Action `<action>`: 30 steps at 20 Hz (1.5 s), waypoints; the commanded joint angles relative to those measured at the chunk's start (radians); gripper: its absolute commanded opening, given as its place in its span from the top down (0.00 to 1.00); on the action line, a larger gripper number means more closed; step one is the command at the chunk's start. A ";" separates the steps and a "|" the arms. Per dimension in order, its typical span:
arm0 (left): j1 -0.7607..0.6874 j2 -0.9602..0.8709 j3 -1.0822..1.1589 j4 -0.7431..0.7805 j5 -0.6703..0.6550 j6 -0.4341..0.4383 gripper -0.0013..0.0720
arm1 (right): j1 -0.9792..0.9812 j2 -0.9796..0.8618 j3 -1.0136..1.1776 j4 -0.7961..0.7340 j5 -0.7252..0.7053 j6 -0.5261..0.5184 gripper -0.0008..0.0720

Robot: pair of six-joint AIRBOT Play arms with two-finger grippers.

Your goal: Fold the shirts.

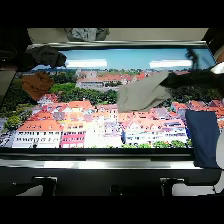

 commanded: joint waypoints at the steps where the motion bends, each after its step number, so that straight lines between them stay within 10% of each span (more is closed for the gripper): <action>1: 0.001 -0.001 0.000 0.000 0.004 0.012 0.94 | -0.162 0.011 0.220 -0.150 0.175 0.114 0.91; 14: 0.003 0.000 0.000 0.001 0.004 0.053 0.94 | -0.649 0.014 0.298 -0.152 0.440 0.180 0.91; 19: 0.002 0.000 0.000 0.000 0.011 0.053 0.94 | -0.663 0.054 0.263 -0.475 0.529 0.248 0.90; 30: 0.001 0.001 0.000 0.000 0.011 0.064 0.94 | -0.663 0.387 -0.595 -0.759 0.185 0.442 0.90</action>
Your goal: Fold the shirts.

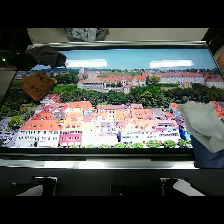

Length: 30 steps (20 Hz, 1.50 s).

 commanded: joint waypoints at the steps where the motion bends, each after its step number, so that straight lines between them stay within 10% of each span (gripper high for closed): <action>1: 0.000 0.001 0.000 0.000 0.000 0.001 0.94 | -0.001 0.103 -0.277 -0.071 -0.153 0.091 0.90; 12: 0.000 0.000 0.000 0.000 0.000 0.001 0.94 | -0.001 0.109 -0.340 -0.122 -0.174 0.078 0.85; 14: 0.000 -0.001 0.000 0.000 0.000 0.001 0.94 | 0.000 0.109 -0.330 -0.115 -0.175 0.047 0.27; 16: 0.000 -0.001 0.000 0.000 0.000 0.001 0.94 | 0.000 0.109 -0.246 -0.117 -0.119 -0.126 0.05; 19: -0.001 -0.001 0.000 0.009 0.023 0.002 0.94 | 0.000 0.109 0.046 -0.052 -0.172 -0.194 0.05; 22: -0.029 -0.016 0.020 0.205 0.113 -0.031 0.95 | 0.146 0.108 0.382 0.097 -0.635 -0.415 0.05; 26: -0.156 -0.184 0.109 0.727 0.031 -0.198 0.94 | 0.721 0.039 0.491 -0.235 -0.694 -0.581 0.08; 27: -0.175 -0.223 0.109 0.728 -0.029 -0.200 0.82 | 0.844 -0.014 0.491 -0.306 -0.583 -0.525 0.08; 28: -0.191 -0.265 0.109 0.695 -0.124 -0.242 0.30 | 0.941 -0.081 0.491 -0.337 -0.449 -0.441 0.02; 29: -0.198 -0.301 0.105 0.633 -0.237 -0.296 0.04 | 0.994 -0.142 0.491 -0.307 -0.332 -0.372 0.02; 30: -0.200 -0.323 0.077 0.531 -0.336 -0.301 0.02 | 1.019 -0.201 0.491 -0.207 -0.232 -0.354 0.02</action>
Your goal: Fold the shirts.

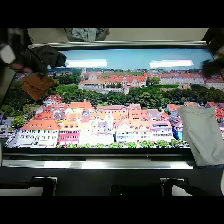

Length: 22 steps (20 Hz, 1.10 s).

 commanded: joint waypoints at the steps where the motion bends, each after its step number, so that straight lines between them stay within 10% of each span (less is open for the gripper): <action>1: -0.035 -0.082 -0.071 -0.128 -0.251 -0.091 0.02 | 0.211 -0.182 0.031 0.138 0.319 0.078 0.02; 6: -0.040 0.084 -0.365 -0.208 0.084 -0.176 0.02 | 0.203 -0.248 0.031 0.299 0.385 0.100 0.02; 22: -0.041 0.073 -0.363 -0.158 0.085 -0.176 0.02 | 0.203 -0.247 0.031 0.287 0.381 0.100 0.03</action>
